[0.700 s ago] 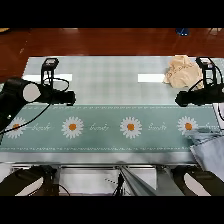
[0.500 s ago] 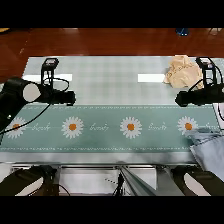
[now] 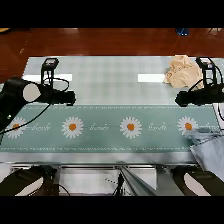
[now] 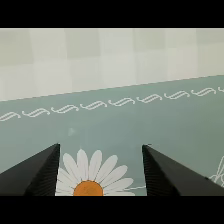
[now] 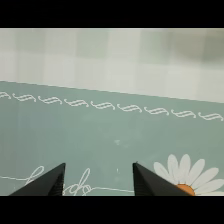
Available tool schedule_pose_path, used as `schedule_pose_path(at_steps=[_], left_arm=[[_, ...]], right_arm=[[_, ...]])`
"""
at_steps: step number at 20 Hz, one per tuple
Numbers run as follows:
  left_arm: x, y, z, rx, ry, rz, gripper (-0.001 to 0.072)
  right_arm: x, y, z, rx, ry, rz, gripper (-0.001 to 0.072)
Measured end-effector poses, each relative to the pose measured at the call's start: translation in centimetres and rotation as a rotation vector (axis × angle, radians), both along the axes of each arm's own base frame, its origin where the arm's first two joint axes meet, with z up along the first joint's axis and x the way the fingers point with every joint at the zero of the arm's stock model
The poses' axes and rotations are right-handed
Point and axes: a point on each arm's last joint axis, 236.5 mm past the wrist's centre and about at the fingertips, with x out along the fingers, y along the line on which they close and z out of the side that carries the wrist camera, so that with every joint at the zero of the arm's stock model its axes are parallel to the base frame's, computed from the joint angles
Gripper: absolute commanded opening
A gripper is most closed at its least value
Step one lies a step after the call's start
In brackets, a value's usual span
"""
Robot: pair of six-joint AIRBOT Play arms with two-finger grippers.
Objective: Fold the shirts.
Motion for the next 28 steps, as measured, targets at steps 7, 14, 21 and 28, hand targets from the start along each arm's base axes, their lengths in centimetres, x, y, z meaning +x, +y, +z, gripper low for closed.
schedule_pose_path(at_steps=[7, 14, 21, 28], left_arm=[[0.2, -0.1, 0.0, -0.002, -0.005, 0.001, 0.0602], [2.6, -0.7, 1.0, -0.032, -0.114, -0.001, 0.0605], [6.4, -1.0, 5.0, -0.038, -0.314, -0.052, 0.0605], [7.3, -1.2, 6.5, -0.042, -0.363, -0.059, 0.0604]], right_arm=[[1.0, 0.0, 0.4, 0.001, -0.046, -0.005, 0.051], [7.1, -0.7, 4.5, -0.02, -0.356, -0.027, 0.0509], [14.2, -10.7, 6.9, -0.103, -0.575, -0.297, 0.059], [19.7, -16.1, 0.4, -0.005, -0.454, -0.452, 0.0593]])
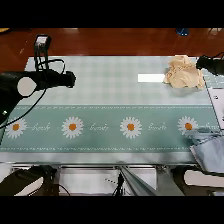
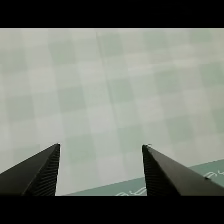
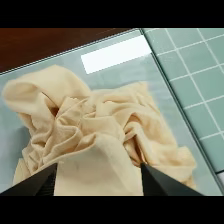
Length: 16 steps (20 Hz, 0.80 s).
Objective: Fold the shirts.
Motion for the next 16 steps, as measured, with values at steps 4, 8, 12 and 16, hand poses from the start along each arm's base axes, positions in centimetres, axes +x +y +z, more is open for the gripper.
schedule_pose_path(at_steps=[4, 8, 12, 16], left_arm=[[0.1, 0.0, 0.1, -0.001, -0.003, 0.0, 0.0604], [0.1, 0.0, 0.1, -0.001, -0.005, -0.001, 0.0604], [0.1, 0.0, 0.2, 0.0, -0.007, -0.002, 0.0604], [0.3, -0.1, 1.7, -0.009, -0.034, -0.002, 0.0604]], right_arm=[[1.9, 0.2, -5.1, 0.088, 0.062, 0.0, 0.0593], [2.4, 0.9, -9.9, 0.115, 0.14, 0.024, 0.0414], [2.7, 2.0, -11.3, 0.133, 0.159, 0.042, 0.0036], [3.4, 2.9, -4.5, 0.081, 0.043, 0.094, 0.0034]])
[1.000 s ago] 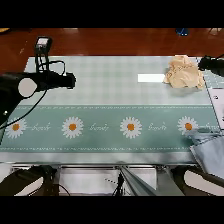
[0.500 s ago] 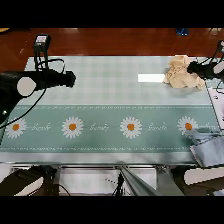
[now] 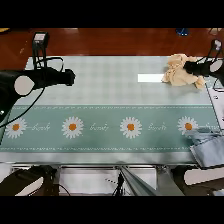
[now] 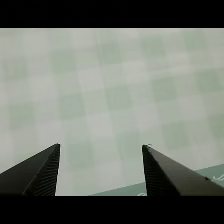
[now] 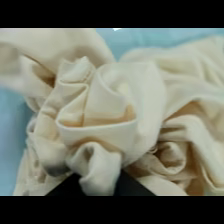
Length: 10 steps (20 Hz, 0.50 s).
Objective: Fold the shirts.
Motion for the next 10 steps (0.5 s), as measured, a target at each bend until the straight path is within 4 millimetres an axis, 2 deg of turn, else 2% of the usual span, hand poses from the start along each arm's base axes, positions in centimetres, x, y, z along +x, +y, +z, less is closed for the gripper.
schedule_pose_path(at_steps=[1, 2, 5, 8, 10], left_arm=[[0.1, 0.0, 1.0, -0.004, -0.014, 0.0, 0.0603], [0.1, -0.1, 2.2, -0.011, -0.034, 0.0, 0.0603], [-0.2, 0.0, 7.9, -0.035, -0.111, -0.001, 0.0602], [-1.9, 0.5, 15.1, -0.066, -0.216, -0.003, 0.0602], [-3.8, 1.0, 19.5, -0.088, -0.288, -0.004, 0.0602]], right_arm=[[0.0, 0.5, 3.0, -0.018, -0.054, 0.02, 0.0034], [-0.1, 1.2, 6.9, -0.035, -0.124, 0.045, 0.0034], [-2.4, 4.8, 19.3, -0.073, -0.355, 0.125, 0.0035], [-8.1, 10.2, 31.6, -0.085, -0.603, 0.217, 0.0035], [-13.0, 13.9, 37.9, -0.069, -0.746, 0.286, 0.0035]])
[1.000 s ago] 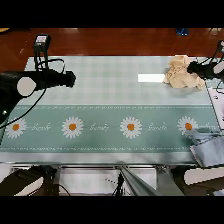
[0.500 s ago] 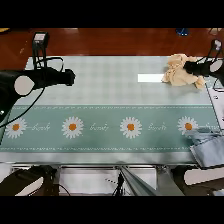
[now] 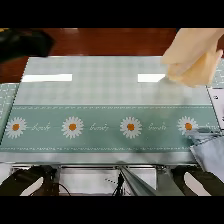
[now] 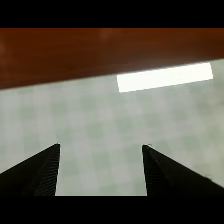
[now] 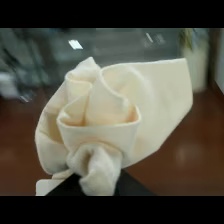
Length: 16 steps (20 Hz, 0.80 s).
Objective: Fold the shirts.
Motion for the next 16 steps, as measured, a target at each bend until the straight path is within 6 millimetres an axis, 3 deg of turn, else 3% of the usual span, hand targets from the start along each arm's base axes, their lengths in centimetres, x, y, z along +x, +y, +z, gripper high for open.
schedule_pose_path(at_steps=[3, 6, 9, 12, 16], left_arm=[[-3.5, 1.0, 4.8, -0.026, -0.088, -0.002, 0.0602], [-6.6, 1.9, 6.6, -0.034, -0.109, -0.005, 0.0602], [-8.6, 2.4, 5.5, -0.011, -0.04, -0.007, 0.0602], [-9.7, 2.7, 3.1, 0.02, 0.06, -0.009, 0.0602], [-10.1, 2.8, -1.5, 0.061, 0.195, -0.011, 0.0602]], right_arm=[[-7.4, 4.9, 6.3, 0.062, -0.145, 0.143, 0.0035], [-12.1, 8.9, 7.5, 0.113, -0.141, 0.296, 0.0034], [-13.2, 12.6, 4.2, 0.11, 0.008, 0.432, 0.0035], [-12.0, 16.7, -1.3, 0.073, 0.207, 0.554, 0.0035], [-9.8, 24.7, -9.6, 0.027, 0.442, 0.717, 0.0036]])
